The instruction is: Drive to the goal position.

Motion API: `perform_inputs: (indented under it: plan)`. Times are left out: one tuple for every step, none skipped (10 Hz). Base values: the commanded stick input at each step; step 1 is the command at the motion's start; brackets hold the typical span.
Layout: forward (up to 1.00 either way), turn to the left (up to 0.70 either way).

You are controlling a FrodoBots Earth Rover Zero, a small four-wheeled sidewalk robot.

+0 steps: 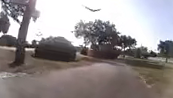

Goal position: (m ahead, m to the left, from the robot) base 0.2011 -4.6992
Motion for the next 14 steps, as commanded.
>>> perform_inputs:
  plan:
    - [1.0,-0.16]
    - [1.0,-0.36]
    - [1.0,-0.41]
    - [1.0,-0.41]
    - [1.0,-0.41]
    - [1.0,-0.41]
    - [1.0,-0.41]
    - [1.0,-0.29]
    - [1.0,-0.13]
    - [1.0,-0.01]
    - [1.0,-0.01]
    - [1.0,-0.01]
    - [1.0,-0.01]
    - [1.0,-0.01]
